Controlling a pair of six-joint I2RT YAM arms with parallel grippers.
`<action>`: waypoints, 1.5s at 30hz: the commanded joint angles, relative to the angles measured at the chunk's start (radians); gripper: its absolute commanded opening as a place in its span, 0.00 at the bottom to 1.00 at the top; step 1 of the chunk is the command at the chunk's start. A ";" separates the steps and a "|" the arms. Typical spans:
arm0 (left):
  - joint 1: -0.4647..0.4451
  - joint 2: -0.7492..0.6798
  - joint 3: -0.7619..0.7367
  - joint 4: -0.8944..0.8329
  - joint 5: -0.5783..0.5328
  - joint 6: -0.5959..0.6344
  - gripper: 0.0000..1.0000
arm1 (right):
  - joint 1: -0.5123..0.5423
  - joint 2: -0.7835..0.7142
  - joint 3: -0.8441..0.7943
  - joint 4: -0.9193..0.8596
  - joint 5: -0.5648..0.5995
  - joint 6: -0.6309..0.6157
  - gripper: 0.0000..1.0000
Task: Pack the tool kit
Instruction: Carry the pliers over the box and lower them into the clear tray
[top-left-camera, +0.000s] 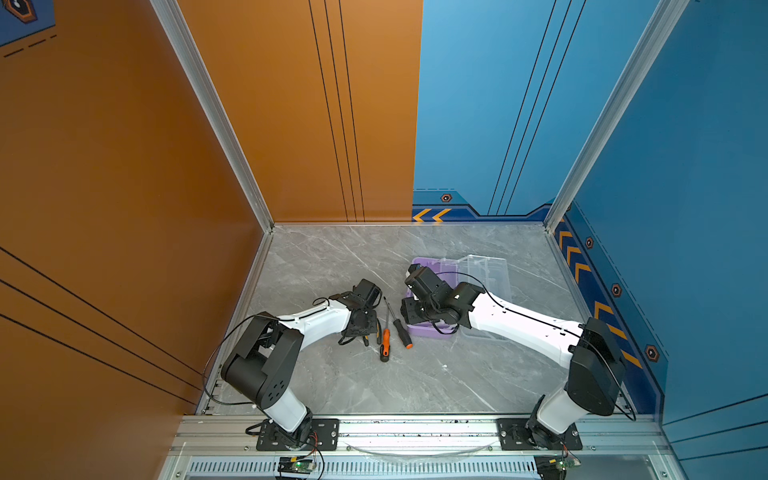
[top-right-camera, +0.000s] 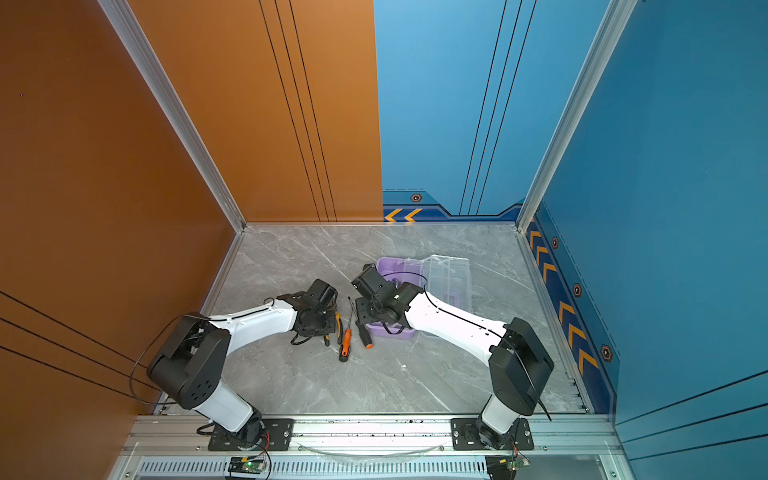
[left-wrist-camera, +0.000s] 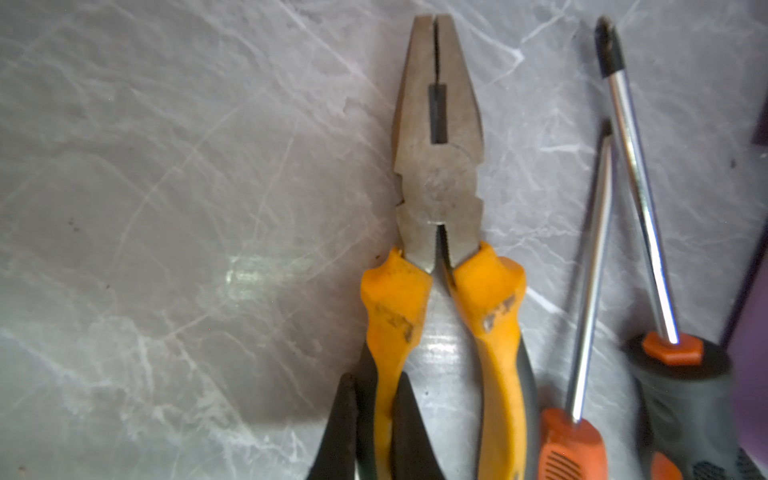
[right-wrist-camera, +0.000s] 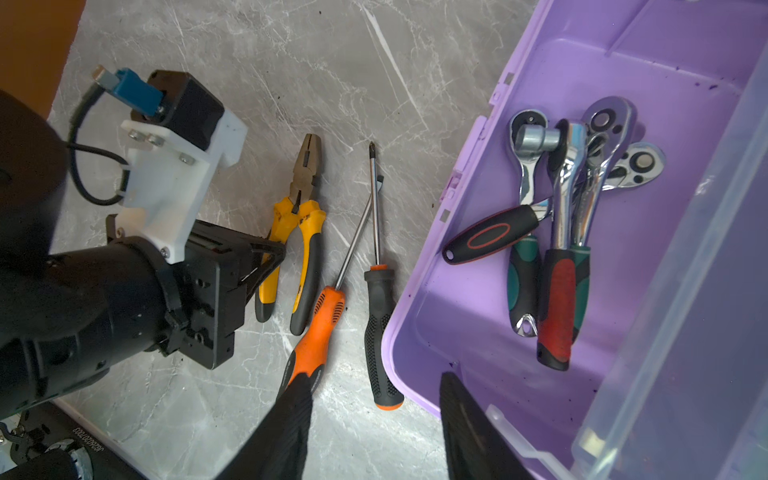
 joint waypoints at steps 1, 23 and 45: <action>-0.001 0.012 0.003 -0.004 0.003 -0.005 0.00 | -0.010 -0.011 -0.008 0.004 -0.017 0.013 0.53; -0.261 -0.051 0.509 -0.111 0.022 -0.033 0.00 | -0.253 -0.347 -0.213 0.100 0.057 0.089 0.52; -0.371 0.419 0.866 -0.084 0.096 -0.091 0.00 | -0.388 -0.530 -0.330 0.079 0.015 0.096 0.52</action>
